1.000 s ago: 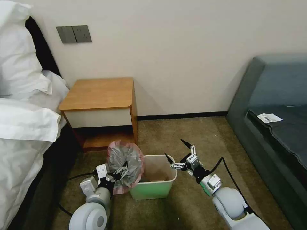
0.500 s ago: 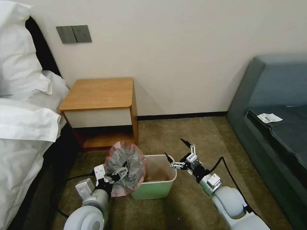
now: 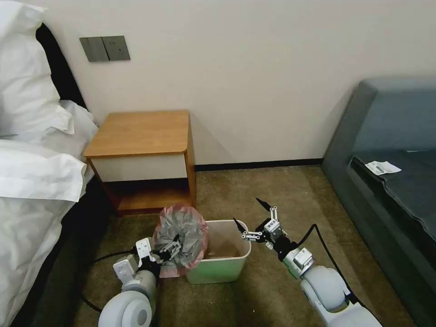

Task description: Pick up the garbage bag from the table and place it over the trash can.

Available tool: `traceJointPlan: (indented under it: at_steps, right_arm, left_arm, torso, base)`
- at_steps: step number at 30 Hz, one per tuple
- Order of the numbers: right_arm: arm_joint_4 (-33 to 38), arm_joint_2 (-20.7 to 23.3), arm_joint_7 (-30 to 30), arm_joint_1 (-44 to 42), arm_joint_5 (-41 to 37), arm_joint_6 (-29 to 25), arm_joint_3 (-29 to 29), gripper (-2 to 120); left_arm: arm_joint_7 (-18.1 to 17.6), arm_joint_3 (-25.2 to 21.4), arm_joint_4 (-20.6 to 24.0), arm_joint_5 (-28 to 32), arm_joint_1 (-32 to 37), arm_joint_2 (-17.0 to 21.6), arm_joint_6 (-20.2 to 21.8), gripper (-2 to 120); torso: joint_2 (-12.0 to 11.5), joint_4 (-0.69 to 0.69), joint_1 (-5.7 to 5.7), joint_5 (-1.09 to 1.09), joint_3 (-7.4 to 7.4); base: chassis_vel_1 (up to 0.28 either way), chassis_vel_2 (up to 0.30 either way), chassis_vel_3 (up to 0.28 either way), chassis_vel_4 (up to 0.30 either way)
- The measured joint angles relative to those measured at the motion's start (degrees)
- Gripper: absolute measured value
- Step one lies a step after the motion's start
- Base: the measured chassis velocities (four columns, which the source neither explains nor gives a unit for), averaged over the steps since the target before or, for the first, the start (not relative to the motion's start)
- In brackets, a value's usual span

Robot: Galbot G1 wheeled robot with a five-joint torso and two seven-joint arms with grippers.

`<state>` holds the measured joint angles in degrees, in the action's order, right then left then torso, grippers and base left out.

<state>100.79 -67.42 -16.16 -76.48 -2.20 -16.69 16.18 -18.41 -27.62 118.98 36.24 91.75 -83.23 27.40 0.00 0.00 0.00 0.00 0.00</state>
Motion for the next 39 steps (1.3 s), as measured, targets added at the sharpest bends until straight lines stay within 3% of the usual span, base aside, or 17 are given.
traceJointPlan:
  at_steps: [23, 31, 39]
  right_arm:
    - [0.0, -0.1, -0.1, -0.7, 0.0, -0.8, 0.2, 100]
    - [0.5, -0.2, -0.1, -1.4, 0.1, -1.0, 0.4, 100]
    - [1.3, -0.2, -0.3, -2.1, 0.1, -1.3, 1.0, 100]
  left_arm:
    - [1.1, -0.3, -2.7, 0.3, -4.4, 0.2, 5.0, 92]
    - [1.3, -1.1, -2.8, 2.5, -5.3, 1.3, 8.8, 92]
    - [1.4, -1.1, -3.5, 3.8, -6.1, 1.5, 9.8, 68]
  torso:
    - [0.0, 0.0, 0.0, 0.0, 0.0]
    - [0.0, 0.0, 0.0, 0.0, 0.0]
    - [0.0, 0.0, 0.0, 0.0, 0.0]
  base:
    - [0.0, 0.0, 0.0, 0.0]
    - [0.0, 0.0, 0.0, 0.0]
    - [0.0, 0.0, 0.0, 0.0]
